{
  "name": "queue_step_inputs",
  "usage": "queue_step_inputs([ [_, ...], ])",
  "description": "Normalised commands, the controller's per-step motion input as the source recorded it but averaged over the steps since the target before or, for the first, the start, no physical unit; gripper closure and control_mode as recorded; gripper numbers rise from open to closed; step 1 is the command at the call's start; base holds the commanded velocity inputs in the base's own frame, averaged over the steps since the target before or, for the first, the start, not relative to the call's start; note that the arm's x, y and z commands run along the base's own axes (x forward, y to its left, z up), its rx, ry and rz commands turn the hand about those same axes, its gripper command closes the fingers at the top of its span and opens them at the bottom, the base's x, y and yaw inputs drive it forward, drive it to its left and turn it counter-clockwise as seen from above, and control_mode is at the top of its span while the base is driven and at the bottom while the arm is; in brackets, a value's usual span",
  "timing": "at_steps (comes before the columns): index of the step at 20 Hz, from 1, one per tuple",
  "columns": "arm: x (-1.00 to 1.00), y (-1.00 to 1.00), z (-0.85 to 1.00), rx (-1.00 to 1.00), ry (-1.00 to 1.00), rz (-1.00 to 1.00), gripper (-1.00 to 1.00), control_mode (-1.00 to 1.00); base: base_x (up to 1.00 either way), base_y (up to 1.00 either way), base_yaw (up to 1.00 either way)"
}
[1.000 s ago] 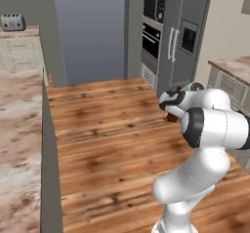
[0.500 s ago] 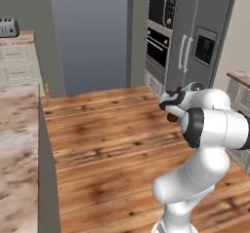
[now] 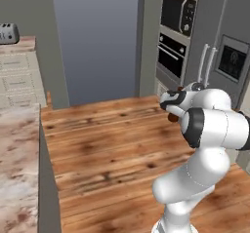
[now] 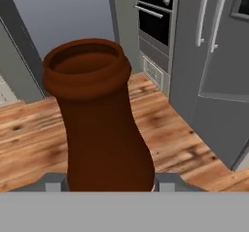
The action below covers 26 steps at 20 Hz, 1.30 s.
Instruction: Place the large bottle from the dining counter next to the other large bottle outside the sink, and place the small bottle from the dining counter next to the other small bottle inside the sink.
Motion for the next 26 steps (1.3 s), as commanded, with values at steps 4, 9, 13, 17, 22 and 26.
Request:
queue_step_inputs([
  [4, 0.0, 0.0, 0.0, 0.0, 0.0, 0.0, 1.0, 1.0, 0.98, -0.01, 0.21],
  [9, 0.0, 0.0, 0.0, 0.0, 0.0, 0.0, 1.0, 1.0, 0.84, 0.0, 0.32],
  [13, 0.0, 0.0, 0.0, 0.0, 0.0, 0.0, 1.0, 1.0, 0.81, -0.13, 0.37],
  [17, 0.0, 0.0, 0.0, 0.0, 0.0, 0.0, 1.0, 1.0, 0.89, -0.63, 0.3],
  [22, 0.0, 0.0, 0.0, 0.0, 0.0, 0.0, 1.0, 1.0, 0.97, -0.66, 0.28],
  [26, 0.0, 0.0, 0.0, 0.0, 0.0, 0.0, 1.0, 1.0, 0.93, -0.25, 0.34],
])
